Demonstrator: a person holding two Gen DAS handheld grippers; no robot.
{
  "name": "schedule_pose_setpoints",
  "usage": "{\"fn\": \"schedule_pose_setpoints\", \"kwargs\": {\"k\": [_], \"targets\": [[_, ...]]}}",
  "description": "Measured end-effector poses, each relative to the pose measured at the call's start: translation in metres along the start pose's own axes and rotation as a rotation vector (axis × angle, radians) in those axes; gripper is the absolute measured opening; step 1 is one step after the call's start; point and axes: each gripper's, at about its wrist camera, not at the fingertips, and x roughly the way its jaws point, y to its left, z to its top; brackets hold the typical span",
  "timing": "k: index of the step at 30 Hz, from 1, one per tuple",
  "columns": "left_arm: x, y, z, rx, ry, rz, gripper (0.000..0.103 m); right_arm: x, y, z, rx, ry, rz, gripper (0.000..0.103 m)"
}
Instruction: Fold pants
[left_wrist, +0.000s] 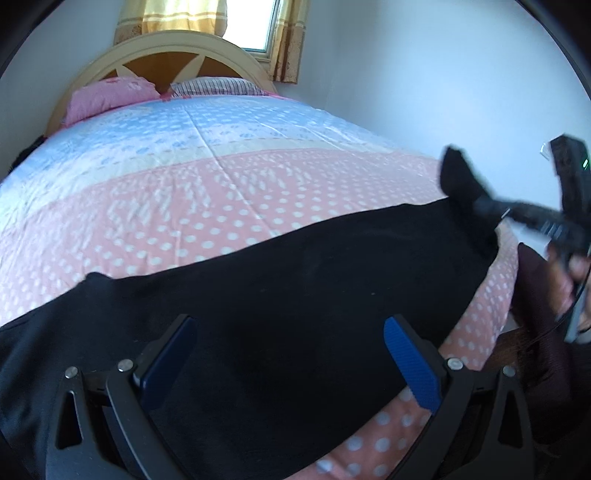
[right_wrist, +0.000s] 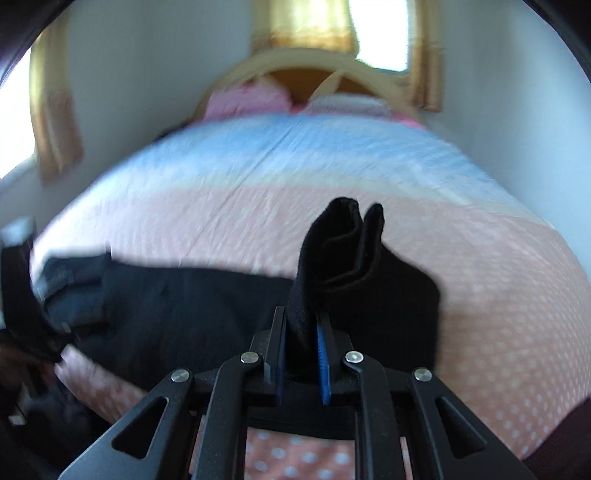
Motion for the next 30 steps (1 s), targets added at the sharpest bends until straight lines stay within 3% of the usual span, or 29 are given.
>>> {"fn": "schedule_pose_setpoints", "kwargs": {"k": [2, 4, 8, 10, 14, 18, 21, 27, 30], "targets": [[0.004, -0.004, 0.004, 0.005, 0.005, -0.015, 0.103, 0.024, 0.014, -0.01, -0.058, 0.082, 0.014, 0.019], [0.008, -0.009, 0.009, 0.009, 0.006, -0.04, 0.103, 0.029, 0.021, -0.016, -0.1, 0.106, 0.03, 0.024], [0.018, -0.023, 0.023, 0.006, 0.006, -0.109, 0.103, 0.004, -0.003, -0.02, -0.06, 0.044, 0.06, 0.043], [0.025, -0.037, 0.033, 0.006, 0.003, -0.158, 0.102, -0.006, -0.02, -0.019, -0.004, 0.001, 0.031, 0.05], [0.044, -0.071, 0.054, 0.017, 0.004, -0.246, 0.094, -0.011, -0.047, -0.016, 0.095, -0.048, -0.101, 0.051], [0.066, -0.099, 0.068, 0.01, 0.043, -0.336, 0.094, -0.01, -0.053, -0.016, 0.127, -0.052, -0.034, 0.051], [0.088, -0.112, 0.075, -0.016, 0.087, -0.362, 0.091, -0.005, -0.051, -0.019, 0.103, -0.05, -0.085, 0.051], [0.113, -0.128, 0.082, -0.014, 0.12, -0.336, 0.068, 0.007, -0.058, -0.026, 0.118, -0.029, -0.109, 0.051], [0.118, -0.135, 0.086, 0.01, 0.13, -0.323, 0.038, 0.005, -0.064, -0.028, 0.139, -0.041, -0.123, 0.051]]}}
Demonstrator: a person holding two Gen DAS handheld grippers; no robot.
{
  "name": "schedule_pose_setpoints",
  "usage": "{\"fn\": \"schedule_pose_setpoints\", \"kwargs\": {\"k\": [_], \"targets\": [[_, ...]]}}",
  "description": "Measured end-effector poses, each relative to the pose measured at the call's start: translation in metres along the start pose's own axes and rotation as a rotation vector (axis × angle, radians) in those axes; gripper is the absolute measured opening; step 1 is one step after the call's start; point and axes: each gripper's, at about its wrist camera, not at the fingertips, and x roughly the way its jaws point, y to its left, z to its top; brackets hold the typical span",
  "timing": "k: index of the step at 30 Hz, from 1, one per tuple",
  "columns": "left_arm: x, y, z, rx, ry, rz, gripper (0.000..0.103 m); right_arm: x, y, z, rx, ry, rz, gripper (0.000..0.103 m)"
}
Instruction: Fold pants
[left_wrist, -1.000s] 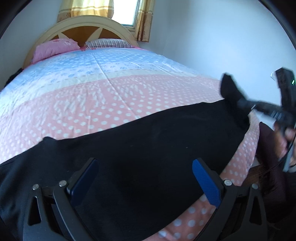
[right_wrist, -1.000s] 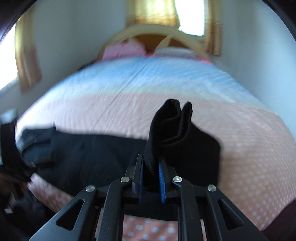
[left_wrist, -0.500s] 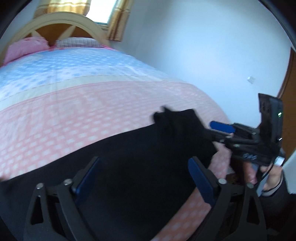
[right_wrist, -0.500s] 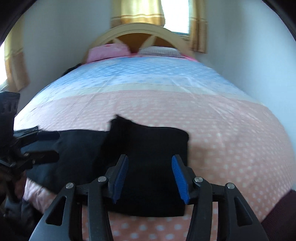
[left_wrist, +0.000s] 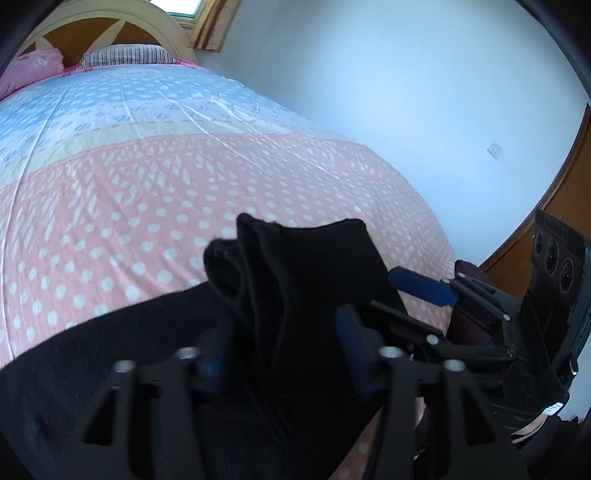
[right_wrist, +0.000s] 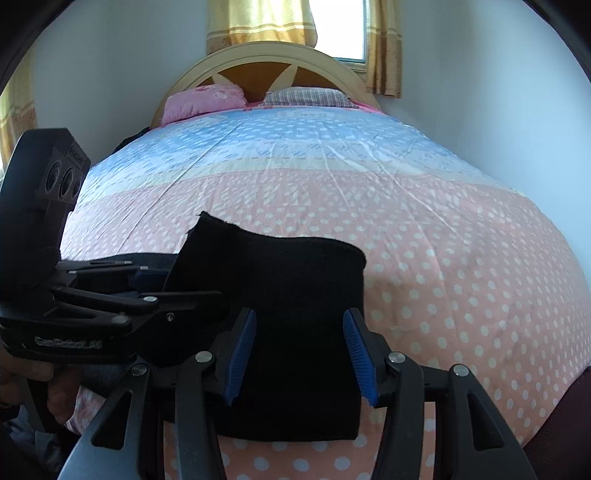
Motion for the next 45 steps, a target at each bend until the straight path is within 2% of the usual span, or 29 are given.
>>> {"fn": "schedule_pose_setpoints", "kwargs": {"k": [1, 2, 8, 13, 21, 37, 45], "targets": [[0.002, -0.001, 0.0, 0.001, 0.006, 0.003, 0.021, -0.001, -0.002, 0.0, 0.011, -0.004, -0.006, 0.051], [0.004, -0.001, 0.0, -0.001, 0.012, -0.014, 0.017, -0.002, -0.005, 0.001, 0.021, -0.011, -0.013, 0.051], [-0.03, -0.002, -0.002, -0.002, -0.036, -0.024, 0.015, -0.015, -0.007, 0.006, 0.033, -0.073, -0.044, 0.051], [-0.064, 0.011, -0.01, -0.031, -0.065, -0.026, 0.015, -0.022, 0.016, 0.009, -0.041, -0.089, -0.065, 0.052], [-0.114, 0.044, -0.035, -0.111, -0.117, -0.014, 0.015, -0.026, 0.053, 0.011, -0.101, -0.064, 0.057, 0.054], [-0.166, 0.117, -0.081, -0.284, -0.198, 0.055, 0.015, -0.005, 0.102, 0.006, -0.158, -0.02, 0.106, 0.055], [-0.188, 0.135, -0.096, -0.304, -0.226, 0.106, 0.015, -0.004, 0.126, 0.006, -0.206, -0.023, 0.131, 0.055]]}}
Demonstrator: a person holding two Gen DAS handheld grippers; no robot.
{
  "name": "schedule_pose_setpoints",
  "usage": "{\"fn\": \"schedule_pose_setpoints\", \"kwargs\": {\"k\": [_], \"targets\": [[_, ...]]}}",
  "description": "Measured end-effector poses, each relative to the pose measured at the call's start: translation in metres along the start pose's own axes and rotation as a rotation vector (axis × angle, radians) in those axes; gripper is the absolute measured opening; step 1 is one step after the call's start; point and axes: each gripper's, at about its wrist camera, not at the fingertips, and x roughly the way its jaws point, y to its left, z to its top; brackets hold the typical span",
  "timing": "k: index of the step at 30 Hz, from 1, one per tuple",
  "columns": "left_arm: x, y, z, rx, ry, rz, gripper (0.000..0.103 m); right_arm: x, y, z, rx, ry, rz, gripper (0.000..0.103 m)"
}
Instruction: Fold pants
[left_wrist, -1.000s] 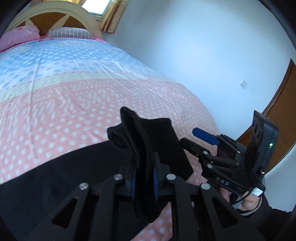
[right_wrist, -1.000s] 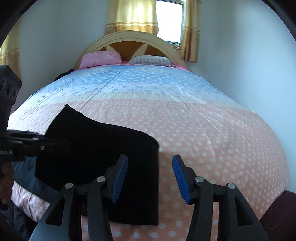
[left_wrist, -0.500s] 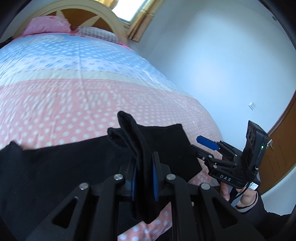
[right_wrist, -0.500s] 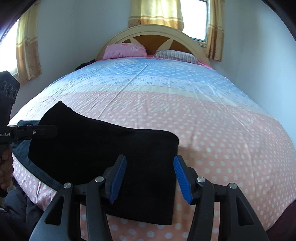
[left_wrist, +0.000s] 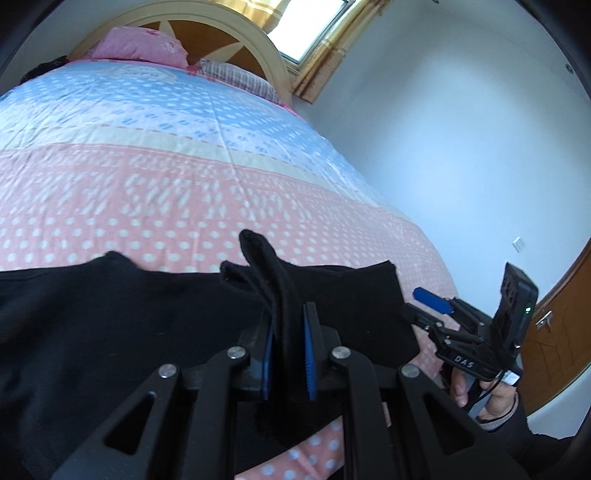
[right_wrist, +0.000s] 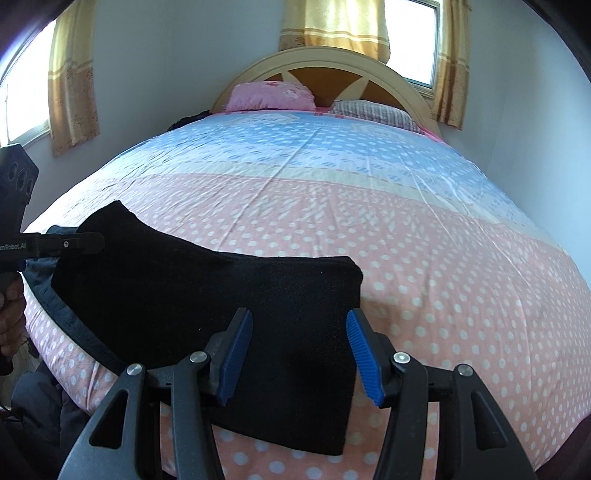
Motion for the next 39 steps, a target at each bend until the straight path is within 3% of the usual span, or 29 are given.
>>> {"fn": "schedule_pose_setpoints", "kwargs": {"k": [12, 17, 20, 24, 26, 28, 30, 36, 39], "targets": [[-0.008, 0.031, -0.017, -0.029, 0.0, 0.074, 0.015, 0.019, 0.022, 0.001, -0.033, 0.022, 0.024, 0.055], [0.004, 0.046, -0.028, -0.059, 0.021, 0.094, 0.015, 0.039, 0.017, -0.009, -0.03, 0.098, -0.004, 0.055], [0.007, 0.045, -0.033, -0.049, 0.002, 0.097, 0.015, 0.035, 0.011, -0.006, 0.002, 0.079, 0.0, 0.055], [0.009, 0.044, -0.033, -0.037, -0.017, 0.106, 0.015, 0.019, 0.011, 0.008, 0.04, -0.022, 0.042, 0.055], [0.009, 0.047, -0.033, -0.05, -0.025, 0.102, 0.016, 0.023, 0.018, 0.016, 0.018, -0.012, 0.065, 0.059], [0.008, 0.048, -0.034, -0.056, -0.034, 0.1, 0.016, 0.041, 0.027, 0.018, -0.027, 0.05, 0.034, 0.06], [0.006, 0.047, -0.036, -0.053, -0.038, 0.104, 0.018, 0.064, 0.028, 0.013, -0.044, 0.116, -0.006, 0.06], [0.001, 0.038, -0.036, -0.022, -0.051, 0.152, 0.023, 0.064, 0.029, 0.005, -0.068, 0.072, -0.013, 0.062], [-0.007, 0.029, -0.036, 0.02, -0.086, 0.191, 0.035, 0.063, 0.028, 0.006, -0.056, 0.073, -0.004, 0.062]]}}
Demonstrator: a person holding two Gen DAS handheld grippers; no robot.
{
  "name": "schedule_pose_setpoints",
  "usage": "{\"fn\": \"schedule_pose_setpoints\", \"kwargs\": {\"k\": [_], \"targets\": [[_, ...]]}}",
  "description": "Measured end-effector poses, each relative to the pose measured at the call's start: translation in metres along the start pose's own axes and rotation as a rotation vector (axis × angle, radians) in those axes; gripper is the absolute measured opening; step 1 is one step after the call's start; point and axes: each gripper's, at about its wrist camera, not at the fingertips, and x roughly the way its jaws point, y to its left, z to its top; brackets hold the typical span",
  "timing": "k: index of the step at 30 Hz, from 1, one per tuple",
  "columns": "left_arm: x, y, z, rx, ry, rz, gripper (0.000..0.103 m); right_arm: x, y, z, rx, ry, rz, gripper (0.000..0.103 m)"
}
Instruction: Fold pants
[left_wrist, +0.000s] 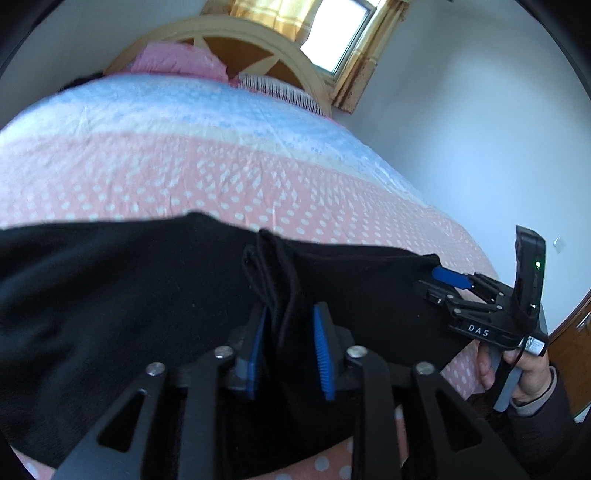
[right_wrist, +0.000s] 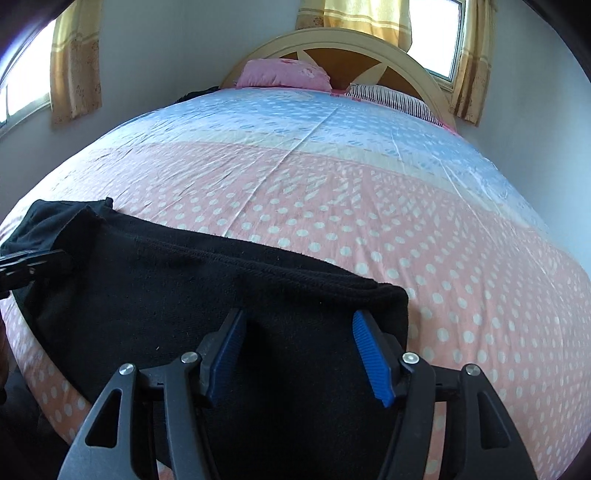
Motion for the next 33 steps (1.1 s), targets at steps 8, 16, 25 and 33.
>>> {"fn": "schedule_pose_setpoints", "kwargs": {"k": [8, 16, 25, 33], "targets": [[-0.009, -0.022, 0.004, 0.117, -0.057, 0.074, 0.072, 0.0, 0.002, -0.001, -0.004, -0.002, -0.006, 0.062], [0.017, -0.02, -0.009, 0.183, 0.013, 0.139, 0.074, -0.004, 0.003, -0.003, -0.01, -0.012, -0.003, 0.062], [0.018, -0.021, -0.008, 0.187, 0.017, 0.121, 0.08, -0.055, 0.001, -0.02, -0.01, -0.04, -0.012, 0.063], [0.009, -0.021, -0.01, 0.183, 0.032, 0.107, 0.08, -0.05, -0.019, -0.071, 0.01, 0.105, 0.064, 0.071]]}}
